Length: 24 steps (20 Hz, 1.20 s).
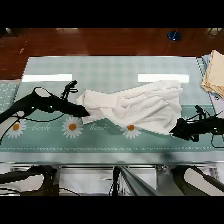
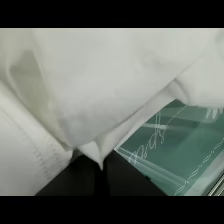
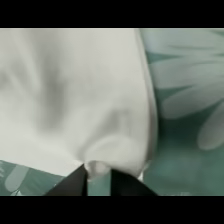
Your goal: Fold the shirts.
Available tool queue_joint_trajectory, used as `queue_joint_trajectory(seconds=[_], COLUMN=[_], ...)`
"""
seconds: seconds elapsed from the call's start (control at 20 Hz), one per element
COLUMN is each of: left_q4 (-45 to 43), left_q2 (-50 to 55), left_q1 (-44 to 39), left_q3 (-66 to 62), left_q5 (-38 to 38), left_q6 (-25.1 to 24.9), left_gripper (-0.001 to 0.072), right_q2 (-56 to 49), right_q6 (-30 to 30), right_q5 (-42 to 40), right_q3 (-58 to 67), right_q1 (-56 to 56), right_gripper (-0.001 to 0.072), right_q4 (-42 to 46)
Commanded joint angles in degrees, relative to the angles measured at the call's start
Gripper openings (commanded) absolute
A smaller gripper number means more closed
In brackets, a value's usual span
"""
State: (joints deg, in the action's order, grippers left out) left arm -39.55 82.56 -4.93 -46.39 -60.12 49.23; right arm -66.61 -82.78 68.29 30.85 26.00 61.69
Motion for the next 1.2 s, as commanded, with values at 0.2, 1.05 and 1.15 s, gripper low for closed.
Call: queue_joint_trajectory(seconds=[0.2, 1.05, 1.15], left_q4=[2.0, 13.0, 8.4], left_q2=[-1.0, -35.8, -38.2], left_q1=[5.6, 23.8, 26.3], left_q3=[-0.8, -68.7, -73.3], left_q5=[-5.9, -20.5, -20.7], left_q6=[-1.5, 17.9, 21.6], left_gripper=[0.0028, 0.0028, 0.0028], right_q2=[1.7, 26.0, 26.0], right_q6=[6.6, -3.4, -6.4], right_q5=[-3.4, -4.8, -2.9], right_q3=[1.2, 77.9, 84.1], right_q1=[-6.2, -6.2, -6.2], right_gripper=[0.0018, 0.0017, 0.0017], right_q4=[-9.4, -11.3, -6.4])
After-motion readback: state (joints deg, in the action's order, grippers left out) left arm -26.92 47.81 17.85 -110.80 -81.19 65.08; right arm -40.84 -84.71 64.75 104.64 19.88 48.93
